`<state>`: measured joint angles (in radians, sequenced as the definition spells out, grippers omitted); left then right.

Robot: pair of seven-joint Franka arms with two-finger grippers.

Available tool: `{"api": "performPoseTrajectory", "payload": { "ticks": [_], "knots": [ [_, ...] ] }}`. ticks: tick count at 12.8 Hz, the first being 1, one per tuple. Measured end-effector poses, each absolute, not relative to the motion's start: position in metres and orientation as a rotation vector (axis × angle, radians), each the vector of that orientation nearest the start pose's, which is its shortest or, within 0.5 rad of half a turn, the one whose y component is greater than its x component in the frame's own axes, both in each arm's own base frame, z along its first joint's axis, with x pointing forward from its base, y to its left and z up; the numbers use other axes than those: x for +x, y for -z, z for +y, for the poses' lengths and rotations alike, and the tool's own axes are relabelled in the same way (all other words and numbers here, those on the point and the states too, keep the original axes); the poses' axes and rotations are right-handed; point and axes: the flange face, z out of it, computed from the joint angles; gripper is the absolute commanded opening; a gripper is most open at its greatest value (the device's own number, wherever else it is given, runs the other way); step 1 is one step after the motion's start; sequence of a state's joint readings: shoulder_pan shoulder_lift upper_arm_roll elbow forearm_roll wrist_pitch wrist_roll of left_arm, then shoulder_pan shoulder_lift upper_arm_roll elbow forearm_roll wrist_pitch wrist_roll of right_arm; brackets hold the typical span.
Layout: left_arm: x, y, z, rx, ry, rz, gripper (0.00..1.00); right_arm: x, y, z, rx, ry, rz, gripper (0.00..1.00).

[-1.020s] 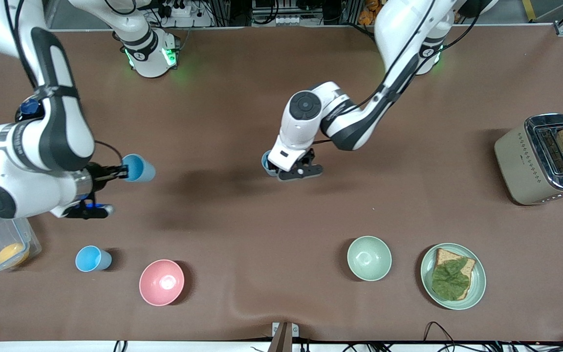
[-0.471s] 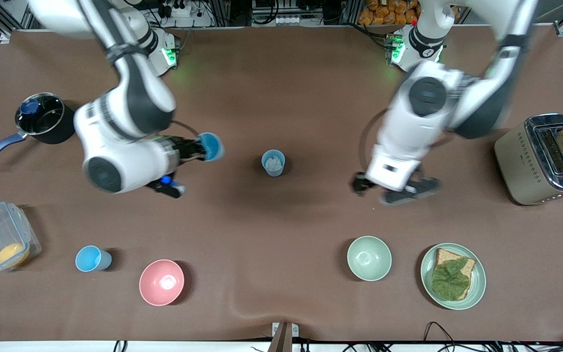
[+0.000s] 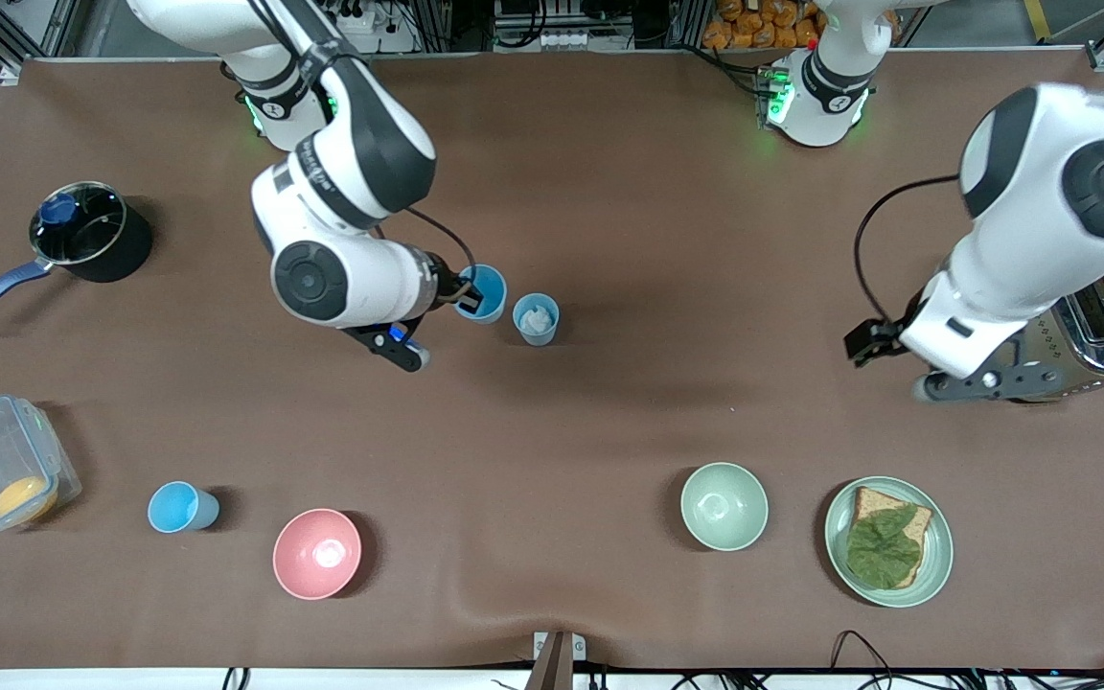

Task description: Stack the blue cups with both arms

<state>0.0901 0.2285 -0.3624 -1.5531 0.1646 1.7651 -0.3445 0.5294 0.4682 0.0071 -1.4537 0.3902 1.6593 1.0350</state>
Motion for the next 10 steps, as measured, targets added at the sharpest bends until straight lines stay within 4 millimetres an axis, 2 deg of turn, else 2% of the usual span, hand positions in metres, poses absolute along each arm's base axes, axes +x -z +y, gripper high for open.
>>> {"api": "performPoseTrajectory", "payload": {
  "ticks": [3, 6, 7, 8, 10],
  "knots": [
    [0.605, -0.551, -0.135, -3.055, 0.072, -0.06, 1.0, 0.542, -0.386, 0.391, -2.845, -0.657, 0.892, 0.0],
    [0.603, -0.563, -0.132, -3.062, 0.081, -0.041, 1.0, 0.533, -0.364, 0.399, -2.844, -0.639, 0.916, 0.0],
    [0.602, -0.566, -0.125, -3.067, 0.074, -0.017, 1.0, 0.531, -0.359, 0.402, -2.84, -0.627, 0.926, 0.0],
    [0.603, -0.568, -0.109, -3.078, 0.058, 0.022, 1.0, 0.528, -0.355, 0.406, -2.838, -0.616, 0.932, 0.0],
    [0.604, -0.57, -0.064, -3.116, 0.007, 0.039, 1.0, 0.524, -0.35, 0.412, -2.835, -0.604, 0.943, 0.0]
  ]
}}
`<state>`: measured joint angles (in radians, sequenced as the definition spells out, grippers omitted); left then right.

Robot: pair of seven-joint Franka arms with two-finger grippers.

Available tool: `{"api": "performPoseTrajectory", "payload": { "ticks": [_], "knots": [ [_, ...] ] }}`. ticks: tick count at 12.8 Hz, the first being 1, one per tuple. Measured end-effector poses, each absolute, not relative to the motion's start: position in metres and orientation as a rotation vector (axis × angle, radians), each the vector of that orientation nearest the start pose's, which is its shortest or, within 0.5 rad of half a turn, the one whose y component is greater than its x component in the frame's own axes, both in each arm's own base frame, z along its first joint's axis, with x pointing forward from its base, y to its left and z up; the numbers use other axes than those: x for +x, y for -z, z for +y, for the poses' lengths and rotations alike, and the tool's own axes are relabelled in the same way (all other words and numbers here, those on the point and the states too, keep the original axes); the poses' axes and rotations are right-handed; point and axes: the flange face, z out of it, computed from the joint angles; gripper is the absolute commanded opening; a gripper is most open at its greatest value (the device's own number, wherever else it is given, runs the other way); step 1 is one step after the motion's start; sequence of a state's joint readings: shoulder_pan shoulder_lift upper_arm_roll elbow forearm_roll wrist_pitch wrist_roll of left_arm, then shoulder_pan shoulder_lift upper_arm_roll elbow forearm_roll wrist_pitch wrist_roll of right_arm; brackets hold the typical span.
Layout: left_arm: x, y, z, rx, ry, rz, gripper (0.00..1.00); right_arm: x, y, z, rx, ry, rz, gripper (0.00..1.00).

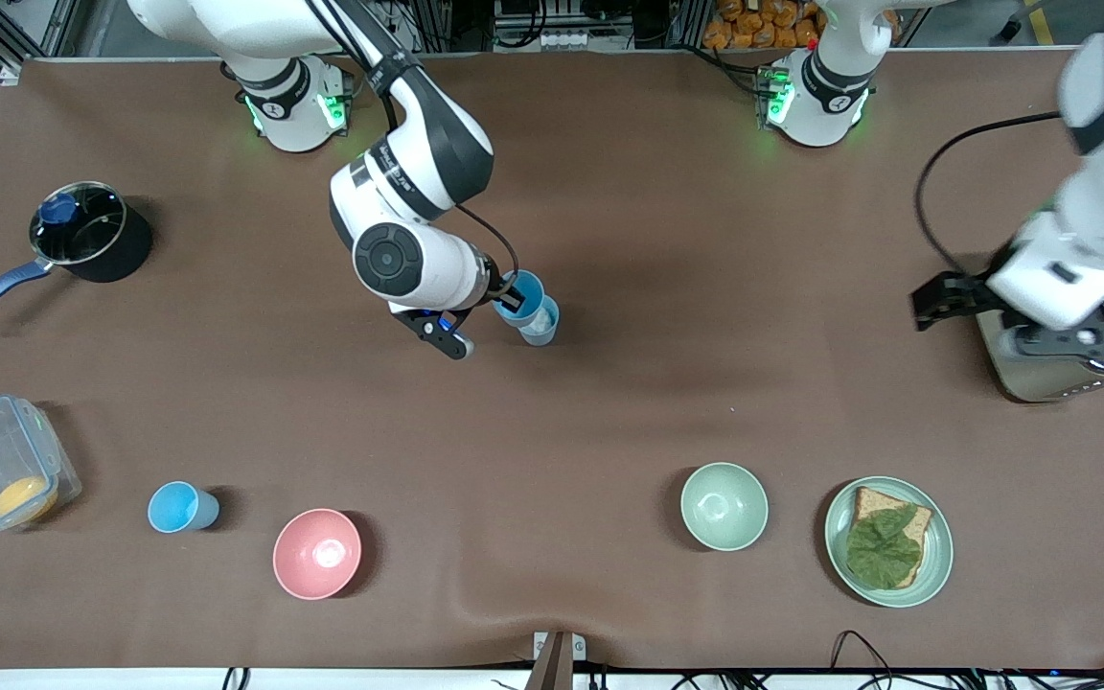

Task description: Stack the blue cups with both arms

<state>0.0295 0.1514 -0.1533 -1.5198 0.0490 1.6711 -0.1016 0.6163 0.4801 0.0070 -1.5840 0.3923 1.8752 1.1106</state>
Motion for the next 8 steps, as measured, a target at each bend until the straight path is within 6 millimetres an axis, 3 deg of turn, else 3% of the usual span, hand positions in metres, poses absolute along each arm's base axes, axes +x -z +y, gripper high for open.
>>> {"api": "performPoseTrajectory", "payload": {
  "ticks": [2, 8],
  "knots": [
    [0.598, -0.577, -0.041, -3.122, -0.03, 0.017, 1.0, 0.52, -0.34, 0.417, -2.822, -0.6, 0.947, 0.0],
    [0.588, -0.592, -0.027, -3.133, -0.035, -0.03, 1.0, 0.512, -0.315, 0.426, -2.81, -0.564, 0.967, 0.0]
  ]
}}
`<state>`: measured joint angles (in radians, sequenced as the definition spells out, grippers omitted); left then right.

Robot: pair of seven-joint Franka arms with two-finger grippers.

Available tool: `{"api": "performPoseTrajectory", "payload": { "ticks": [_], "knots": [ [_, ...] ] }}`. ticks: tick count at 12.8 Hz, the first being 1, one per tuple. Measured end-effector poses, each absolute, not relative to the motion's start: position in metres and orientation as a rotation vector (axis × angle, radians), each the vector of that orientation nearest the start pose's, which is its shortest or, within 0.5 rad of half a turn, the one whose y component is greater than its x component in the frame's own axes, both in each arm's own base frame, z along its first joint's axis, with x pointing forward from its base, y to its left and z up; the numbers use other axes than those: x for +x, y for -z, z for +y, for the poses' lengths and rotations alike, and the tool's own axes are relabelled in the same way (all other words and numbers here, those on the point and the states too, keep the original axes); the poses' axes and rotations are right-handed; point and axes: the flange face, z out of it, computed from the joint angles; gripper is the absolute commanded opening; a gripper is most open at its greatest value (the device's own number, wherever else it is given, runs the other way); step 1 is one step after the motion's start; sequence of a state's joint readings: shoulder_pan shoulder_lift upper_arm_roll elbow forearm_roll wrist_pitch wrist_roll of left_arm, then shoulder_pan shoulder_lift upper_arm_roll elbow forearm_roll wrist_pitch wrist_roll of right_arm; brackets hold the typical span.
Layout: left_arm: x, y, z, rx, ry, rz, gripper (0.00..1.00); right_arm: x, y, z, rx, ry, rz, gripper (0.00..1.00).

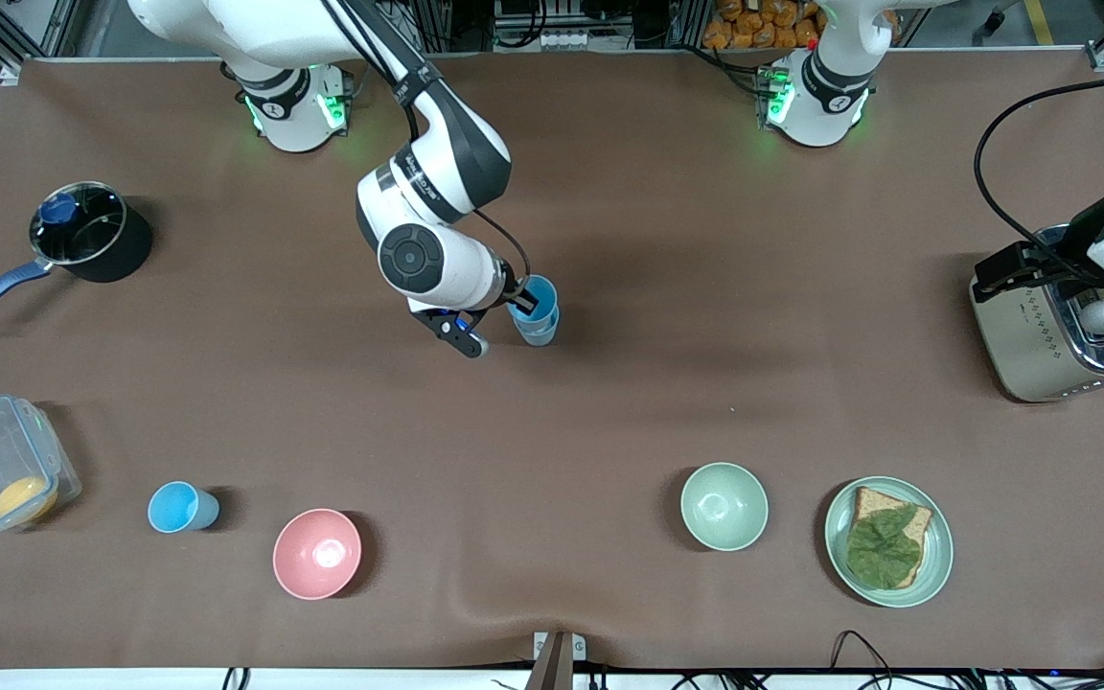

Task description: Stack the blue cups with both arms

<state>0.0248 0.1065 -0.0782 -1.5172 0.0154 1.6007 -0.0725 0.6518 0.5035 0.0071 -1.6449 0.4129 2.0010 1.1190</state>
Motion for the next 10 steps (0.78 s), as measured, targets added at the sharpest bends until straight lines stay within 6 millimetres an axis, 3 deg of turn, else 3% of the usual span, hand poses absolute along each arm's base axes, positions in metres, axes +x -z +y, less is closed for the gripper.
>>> {"api": "performPoseTrajectory", "payload": {
  "ticks": [6, 7, 8, 10],
  "knots": [
    [0.585, -0.589, -0.031, -3.132, -0.085, -0.016, 1.0, 0.512, -0.305, 0.427, -2.801, -0.552, 0.998, 0.0],
    [0.584, -0.589, -0.032, -3.132, -0.089, -0.013, 1.0, 0.51, -0.302, 0.426, -2.803, -0.556, 1.005, 0.36],
    [0.584, -0.589, -0.033, -3.131, -0.097, -0.01, 1.0, 0.51, -0.301, 0.425, -2.799, -0.561, 1.029, 0.99],
    [0.583, -0.588, -0.033, -3.13, -0.106, -0.009, 1.0, 0.512, -0.3, 0.423, -2.756, -0.576, 1.165, 1.0]
  ]
}}
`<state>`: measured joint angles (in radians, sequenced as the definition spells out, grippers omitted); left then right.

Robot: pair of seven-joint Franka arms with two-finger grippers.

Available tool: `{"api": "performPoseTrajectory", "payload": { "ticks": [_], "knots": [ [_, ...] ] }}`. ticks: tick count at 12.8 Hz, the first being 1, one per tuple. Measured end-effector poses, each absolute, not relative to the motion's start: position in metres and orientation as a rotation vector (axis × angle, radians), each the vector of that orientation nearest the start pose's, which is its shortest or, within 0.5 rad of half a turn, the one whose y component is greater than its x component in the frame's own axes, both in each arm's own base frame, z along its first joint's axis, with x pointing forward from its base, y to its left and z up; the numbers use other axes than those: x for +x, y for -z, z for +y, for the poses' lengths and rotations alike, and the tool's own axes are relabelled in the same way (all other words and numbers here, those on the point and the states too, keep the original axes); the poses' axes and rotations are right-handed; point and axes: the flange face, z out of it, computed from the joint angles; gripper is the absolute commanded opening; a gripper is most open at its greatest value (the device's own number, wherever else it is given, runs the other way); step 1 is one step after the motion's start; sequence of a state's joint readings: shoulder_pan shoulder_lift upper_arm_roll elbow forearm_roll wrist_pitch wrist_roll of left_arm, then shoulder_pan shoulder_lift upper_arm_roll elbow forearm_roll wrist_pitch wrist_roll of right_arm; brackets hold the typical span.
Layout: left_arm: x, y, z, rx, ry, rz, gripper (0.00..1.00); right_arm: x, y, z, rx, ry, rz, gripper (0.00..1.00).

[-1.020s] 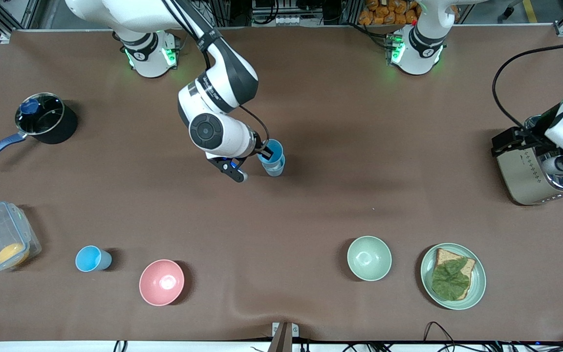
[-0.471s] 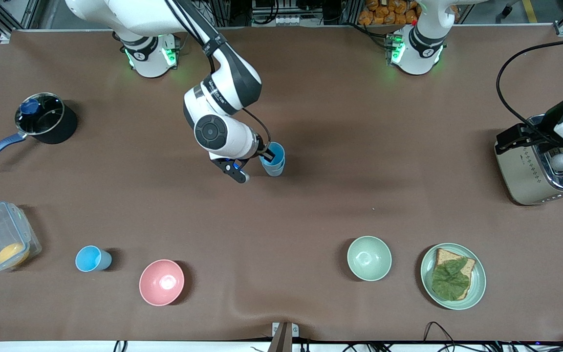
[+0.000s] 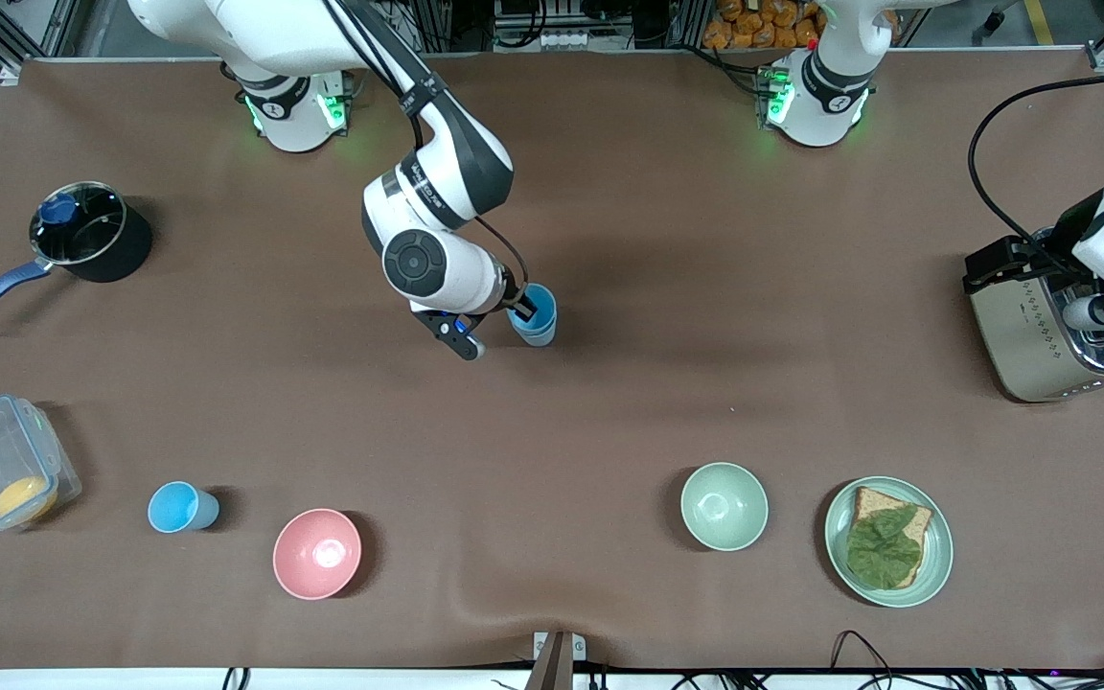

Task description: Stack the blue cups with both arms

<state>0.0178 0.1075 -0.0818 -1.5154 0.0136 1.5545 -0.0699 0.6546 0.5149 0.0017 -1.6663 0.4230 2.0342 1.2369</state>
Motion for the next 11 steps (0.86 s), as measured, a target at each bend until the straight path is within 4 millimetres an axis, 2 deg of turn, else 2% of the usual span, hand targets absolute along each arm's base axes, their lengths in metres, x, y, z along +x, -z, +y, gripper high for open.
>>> {"api": "performPoseTrajectory", "payload": {
  "ticks": [3, 4, 5, 6, 8, 11],
  "knots": [
    [0.583, -0.588, -0.033, -3.13, -0.106, -0.009, 1.0, 0.516, -0.309, 0.419, -2.75, -0.591, 1.195, 1.0],
    [0.583, -0.589, -0.033, -3.13, -0.105, -0.01, 1.0, 0.52, -0.318, 0.41, -2.779, -0.632, 1.145, 1.0],
    [0.583, -0.589, -0.033, -3.131, -0.103, -0.01, 1.0, 0.53, -0.33, 0.391, -2.802, -0.671, 1.083, 1.0],
    [0.583, -0.59, -0.033, -3.131, -0.101, -0.011, 1.0, 0.545, -0.343, 0.364, -2.808, -0.697, 1.014, 1.0],
    [0.584, -0.593, -0.032, -3.131, -0.091, -0.033, 1.0, 0.573, -0.367, 0.294, -2.823, -0.718, 0.865, 1.0],
    [0.584, -0.599, -0.03, -3.128, -0.072, -0.132, 1.0, 0.594, -0.41, 0.19, -2.96, -0.635, 0.562, 1.0]
  ]
}}
